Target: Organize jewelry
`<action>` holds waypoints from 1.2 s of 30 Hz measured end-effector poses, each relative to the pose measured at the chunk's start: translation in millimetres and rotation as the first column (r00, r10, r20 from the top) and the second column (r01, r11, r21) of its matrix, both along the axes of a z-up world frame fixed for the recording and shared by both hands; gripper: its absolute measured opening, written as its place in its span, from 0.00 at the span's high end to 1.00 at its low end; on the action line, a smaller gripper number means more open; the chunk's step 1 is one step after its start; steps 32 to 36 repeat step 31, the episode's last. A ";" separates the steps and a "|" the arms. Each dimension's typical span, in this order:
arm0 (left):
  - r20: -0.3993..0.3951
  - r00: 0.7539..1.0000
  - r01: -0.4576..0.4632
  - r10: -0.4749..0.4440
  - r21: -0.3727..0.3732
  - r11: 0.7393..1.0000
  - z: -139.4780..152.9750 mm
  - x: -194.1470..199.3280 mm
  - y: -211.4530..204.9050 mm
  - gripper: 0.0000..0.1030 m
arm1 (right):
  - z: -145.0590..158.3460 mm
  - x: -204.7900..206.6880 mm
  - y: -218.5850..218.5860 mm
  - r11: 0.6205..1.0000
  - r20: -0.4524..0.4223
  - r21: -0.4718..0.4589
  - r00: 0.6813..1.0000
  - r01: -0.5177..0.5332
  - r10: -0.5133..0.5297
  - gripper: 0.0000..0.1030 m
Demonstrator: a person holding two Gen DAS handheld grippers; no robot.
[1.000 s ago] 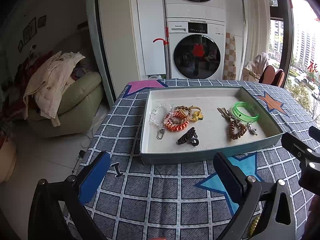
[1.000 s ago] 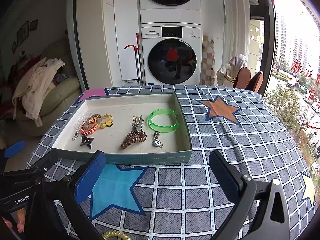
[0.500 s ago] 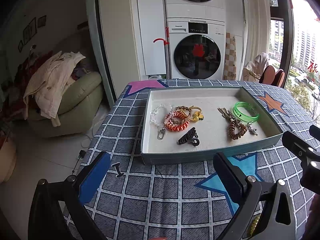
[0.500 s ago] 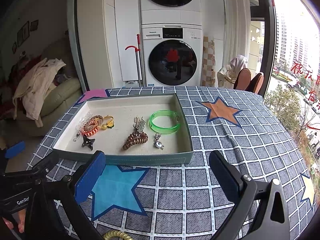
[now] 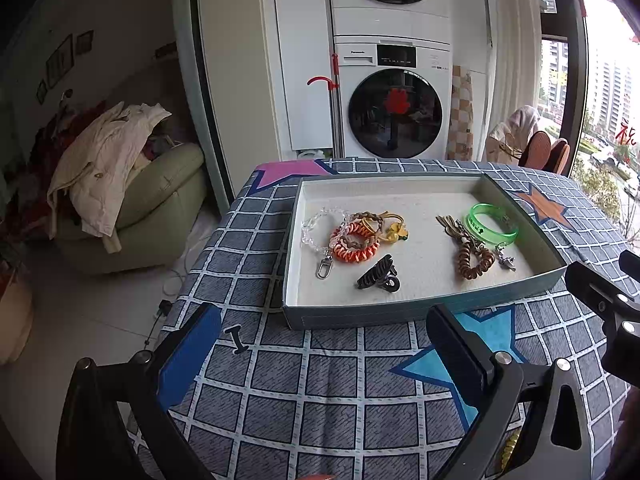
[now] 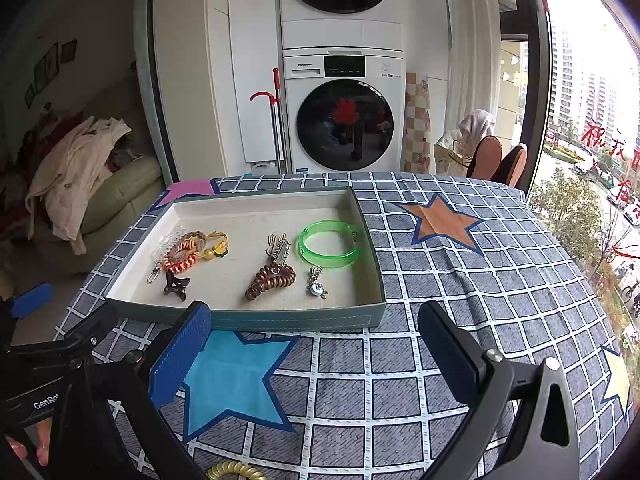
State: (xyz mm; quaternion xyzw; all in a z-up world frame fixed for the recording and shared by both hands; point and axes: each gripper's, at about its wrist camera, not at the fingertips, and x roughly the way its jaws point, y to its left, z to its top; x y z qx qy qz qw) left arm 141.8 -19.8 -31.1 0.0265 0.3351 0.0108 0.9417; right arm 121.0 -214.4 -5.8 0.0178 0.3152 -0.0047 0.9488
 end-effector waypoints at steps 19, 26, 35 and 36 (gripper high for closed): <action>-0.008 1.000 -0.006 0.006 0.000 1.000 -0.5 -0.5 3.6 0.00 | 0.0 -0.3 0.3 1.000 0.000 0.000 1.000 -0.001 0.001 0.00; -0.010 1.000 -0.005 0.005 0.002 1.000 -1.4 -0.4 2.4 0.00 | 0.0 -0.3 0.4 1.000 -0.001 0.003 1.000 -0.001 0.001 0.00; 0.005 1.000 0.012 -0.012 0.012 1.000 -1.3 -2.2 -0.9 0.00 | 0.6 -0.5 0.8 1.000 -0.002 0.004 1.000 -0.001 0.001 0.00; 0.005 1.000 0.012 -0.012 0.012 1.000 -1.3 -2.2 -0.9 0.00 | 0.6 -0.5 0.8 1.000 -0.002 0.004 1.000 -0.001 0.001 0.00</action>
